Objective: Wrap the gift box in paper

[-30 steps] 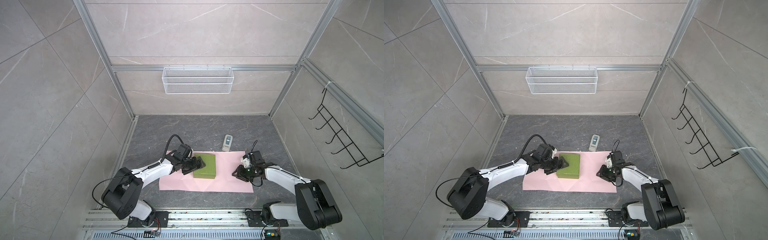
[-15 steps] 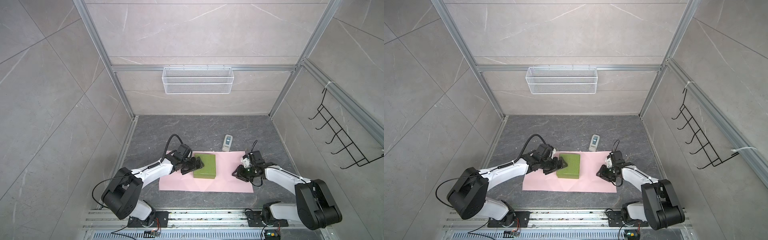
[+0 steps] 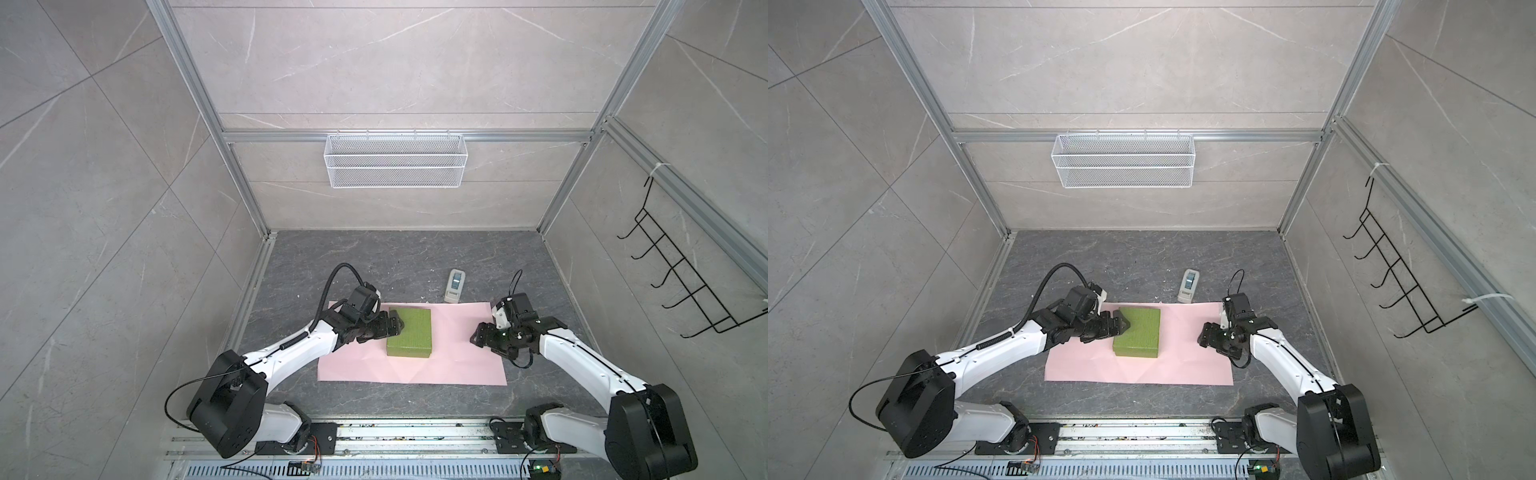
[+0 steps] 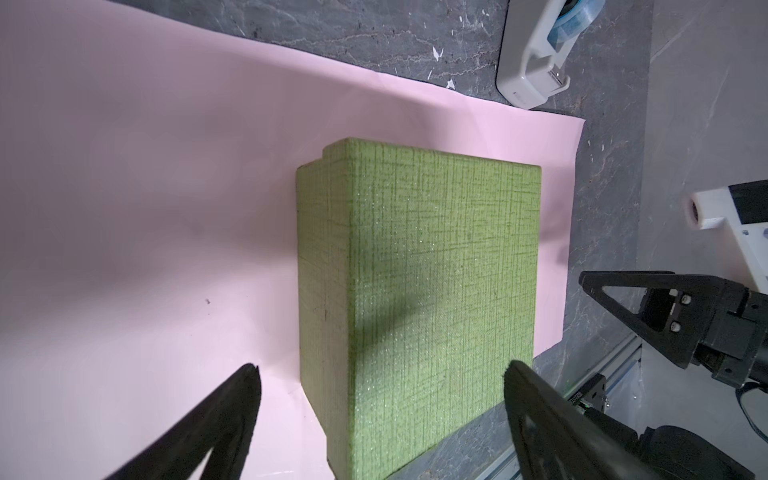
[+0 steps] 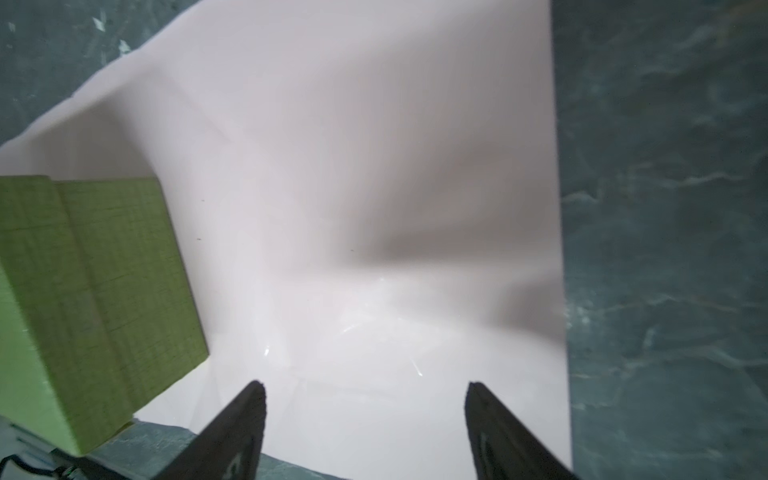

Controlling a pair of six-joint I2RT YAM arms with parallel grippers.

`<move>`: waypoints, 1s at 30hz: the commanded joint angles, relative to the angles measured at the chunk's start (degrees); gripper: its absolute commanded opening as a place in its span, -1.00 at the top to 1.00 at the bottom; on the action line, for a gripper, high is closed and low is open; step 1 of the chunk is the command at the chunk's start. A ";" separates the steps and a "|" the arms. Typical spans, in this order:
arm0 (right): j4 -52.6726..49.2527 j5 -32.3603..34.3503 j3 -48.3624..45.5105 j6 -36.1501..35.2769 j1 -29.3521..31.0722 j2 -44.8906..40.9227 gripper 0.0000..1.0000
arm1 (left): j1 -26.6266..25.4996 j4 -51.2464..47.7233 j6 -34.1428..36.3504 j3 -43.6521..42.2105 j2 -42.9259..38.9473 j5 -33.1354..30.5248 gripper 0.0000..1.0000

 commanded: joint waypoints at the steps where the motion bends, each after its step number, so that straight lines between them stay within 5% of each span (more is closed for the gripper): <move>1: -6.09 7.19 0.04 3.69 0.01 -2.44 -0.68 | -0.10 -0.22 3.64 2.57 -0.85 -1.61 -0.87; 7: -9.16 11.67 -2.92 10.57 0.16 -5.04 -0.83 | -0.15 -0.90 6.00 4.01 0.03 -2.05 -0.88; 8: -9.17 11.57 -3.67 11.72 0.17 -5.18 -0.98 | -0.09 -0.78 6.18 4.08 0.14 -1.94 -0.88; 21: -3.99 10.35 -7.16 21.16 9.68 0.55 -0.98 | -0.04 0.62 6.41 4.48 2.26 0.14 -0.89; 30: 3.04 5.40 -8.40 16.68 10.11 -2.33 -0.85 | -0.05 0.49 5.97 4.17 2.10 -0.15 -0.89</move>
